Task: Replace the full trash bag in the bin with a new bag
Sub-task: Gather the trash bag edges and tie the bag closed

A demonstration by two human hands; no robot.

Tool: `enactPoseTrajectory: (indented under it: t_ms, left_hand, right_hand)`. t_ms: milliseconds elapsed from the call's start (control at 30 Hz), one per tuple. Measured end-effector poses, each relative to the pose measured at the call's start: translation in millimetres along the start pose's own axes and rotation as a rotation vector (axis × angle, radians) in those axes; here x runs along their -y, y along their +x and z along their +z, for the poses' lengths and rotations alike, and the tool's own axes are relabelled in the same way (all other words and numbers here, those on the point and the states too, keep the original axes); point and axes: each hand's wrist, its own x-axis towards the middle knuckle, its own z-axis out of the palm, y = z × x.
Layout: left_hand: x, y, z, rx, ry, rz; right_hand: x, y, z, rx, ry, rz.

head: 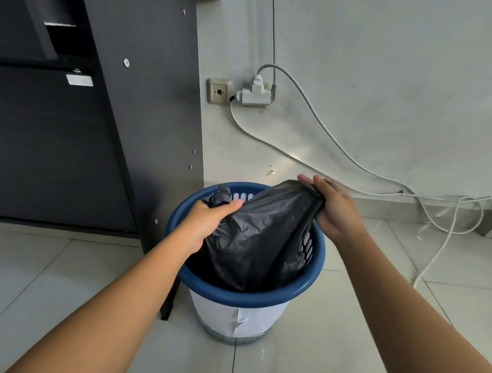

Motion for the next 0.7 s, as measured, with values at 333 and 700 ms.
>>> enactPoseTrajectory:
  t_ms: [333, 700]
  left_hand:
    - [1, 3, -4, -0.112, -0.068, 0.073]
    - [2, 7, 6, -0.099, -0.473, 0.107]
  right_hand:
    - [-16, -11, 14, 0.158, -0.976, -0.099]
    - [-26, -12, 16, 0.064, -0.874, -0.203]
